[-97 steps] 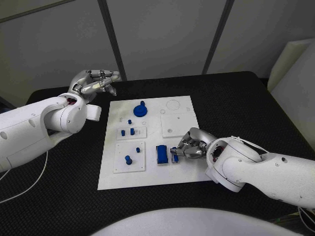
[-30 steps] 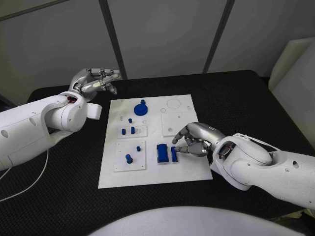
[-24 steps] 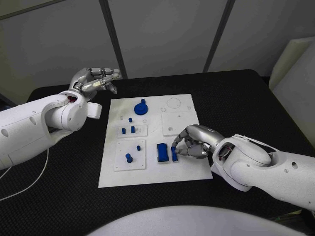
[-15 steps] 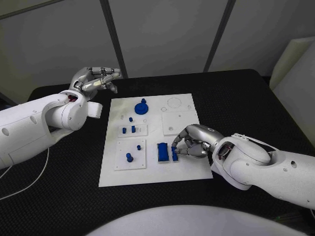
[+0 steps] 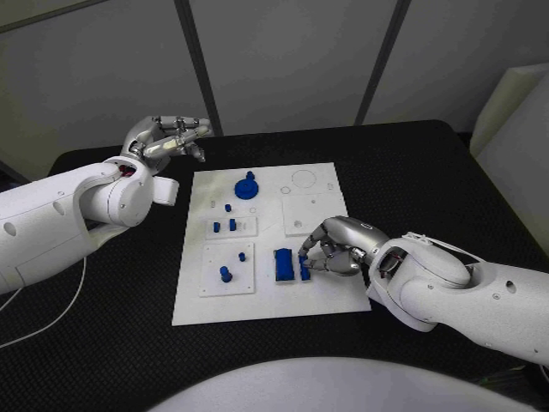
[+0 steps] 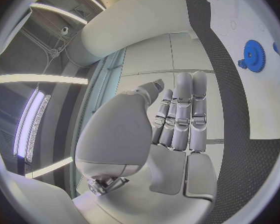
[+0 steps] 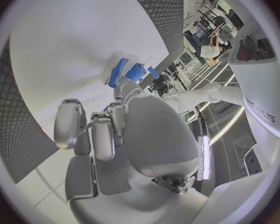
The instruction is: Assemble the parts on the task board
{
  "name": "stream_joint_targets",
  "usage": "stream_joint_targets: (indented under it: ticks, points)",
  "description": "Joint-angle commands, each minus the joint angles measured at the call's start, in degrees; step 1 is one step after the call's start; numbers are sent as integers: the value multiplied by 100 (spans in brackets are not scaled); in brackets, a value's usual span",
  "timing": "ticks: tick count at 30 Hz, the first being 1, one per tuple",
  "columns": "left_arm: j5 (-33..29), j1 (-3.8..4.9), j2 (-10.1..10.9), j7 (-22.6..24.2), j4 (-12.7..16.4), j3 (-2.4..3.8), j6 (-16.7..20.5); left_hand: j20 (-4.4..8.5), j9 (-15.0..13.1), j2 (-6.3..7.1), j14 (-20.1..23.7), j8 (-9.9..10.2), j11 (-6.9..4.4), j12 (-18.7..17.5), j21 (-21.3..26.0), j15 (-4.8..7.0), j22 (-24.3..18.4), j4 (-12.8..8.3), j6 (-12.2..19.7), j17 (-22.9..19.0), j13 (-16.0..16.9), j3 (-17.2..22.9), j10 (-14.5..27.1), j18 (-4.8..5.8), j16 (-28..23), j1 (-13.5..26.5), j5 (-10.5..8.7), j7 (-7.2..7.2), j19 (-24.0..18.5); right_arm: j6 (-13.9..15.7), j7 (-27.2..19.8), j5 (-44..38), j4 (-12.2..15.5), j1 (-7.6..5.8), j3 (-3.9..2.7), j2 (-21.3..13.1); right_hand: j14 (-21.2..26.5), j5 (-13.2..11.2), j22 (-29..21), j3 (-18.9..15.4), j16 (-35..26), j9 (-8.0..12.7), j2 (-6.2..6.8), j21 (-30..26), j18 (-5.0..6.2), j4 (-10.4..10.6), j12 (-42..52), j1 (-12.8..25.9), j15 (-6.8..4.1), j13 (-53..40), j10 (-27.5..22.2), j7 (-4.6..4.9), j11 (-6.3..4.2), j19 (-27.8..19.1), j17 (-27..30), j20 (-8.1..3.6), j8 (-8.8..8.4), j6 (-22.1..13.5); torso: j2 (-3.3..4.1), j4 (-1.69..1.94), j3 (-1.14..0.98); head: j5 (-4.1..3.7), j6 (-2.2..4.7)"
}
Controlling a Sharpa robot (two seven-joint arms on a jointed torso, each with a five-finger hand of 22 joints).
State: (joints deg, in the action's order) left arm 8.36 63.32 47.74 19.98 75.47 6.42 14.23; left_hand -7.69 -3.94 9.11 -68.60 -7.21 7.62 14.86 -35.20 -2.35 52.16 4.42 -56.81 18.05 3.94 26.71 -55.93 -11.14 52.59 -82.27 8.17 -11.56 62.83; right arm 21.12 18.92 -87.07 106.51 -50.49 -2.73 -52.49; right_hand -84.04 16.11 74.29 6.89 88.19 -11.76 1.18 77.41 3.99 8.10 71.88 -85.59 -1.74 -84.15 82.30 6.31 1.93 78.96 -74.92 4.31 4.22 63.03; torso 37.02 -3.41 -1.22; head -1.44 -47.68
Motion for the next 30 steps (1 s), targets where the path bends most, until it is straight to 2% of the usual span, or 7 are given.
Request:
stream_joint_targets:
  ticks: [1,4,10,18,21,30]
  points:
    - [-17,9,1,19,4,4,-43,-17,4,-25,21,-21,10,18,18,0,-5,0,49,-4,-3,-22,49,66,-5,34,-23,-10,-36,26,110,-135,15,15,22,8,-529,-50,17,49,17,13,46,35,5,9,43,100,-64,552,24,-18,-58,38,-1204,-19,59,91,-2,0,2,-12,-4]
    - [-17,9,0,18,4,4,-45,-17,4,-25,21,-21,10,18,18,0,-5,0,49,-4,-3,-22,49,66,-5,34,-23,-10,-36,171,219,-307,3,15,22,29,-529,-198,16,31,17,26,117,32,5,42,45,199,-89,552,29,-59,-88,38,-1204,-42,98,185,-3,4,2,-11,3]
    - [-17,9,-1,19,3,4,-42,-17,4,-25,21,-21,10,18,18,0,-5,0,49,-4,-3,-22,49,66,-5,34,-23,-10,-36,251,369,-518,-43,15,22,86,-528,-505,16,0,14,90,198,28,3,104,29,322,-84,565,29,-29,-69,38,-1199,-51,36,109,-2,11,2,-8,6]
    - [-17,9,10,20,7,4,-41,-17,4,-25,21,-21,10,18,18,0,-5,0,49,-4,-3,-22,49,66,-5,34,-23,-10,-36,597,237,-590,-20,16,22,97,-531,-553,24,-17,19,139,267,32,0,112,37,351,-68,560,33,4,-46,44,-1209,-42,-22,23,-1,-6,-2,2,23]
    - [-17,9,4,20,6,4,-45,-17,4,-25,21,-21,10,18,18,0,-5,0,49,-4,-3,-22,49,66,-5,34,-23,-10,-36,691,165,-594,-10,16,22,96,-531,-558,25,-19,19,147,278,33,-1,114,39,355,-64,559,34,11,-40,45,-1209,-39,-29,11,-4,2,0,-1,24]
    - [-17,9,-6,19,0,4,-49,-17,4,-25,21,-21,10,18,18,0,-5,0,49,-4,-3,-22,49,66,-5,34,-23,-10,-36,682,131,-596,-11,16,22,101,-531,-570,28,-20,20,152,287,35,-2,112,44,355,-60,556,36,14,-37,47,-1211,-36,-30,9,-2,5,1,-4,26]
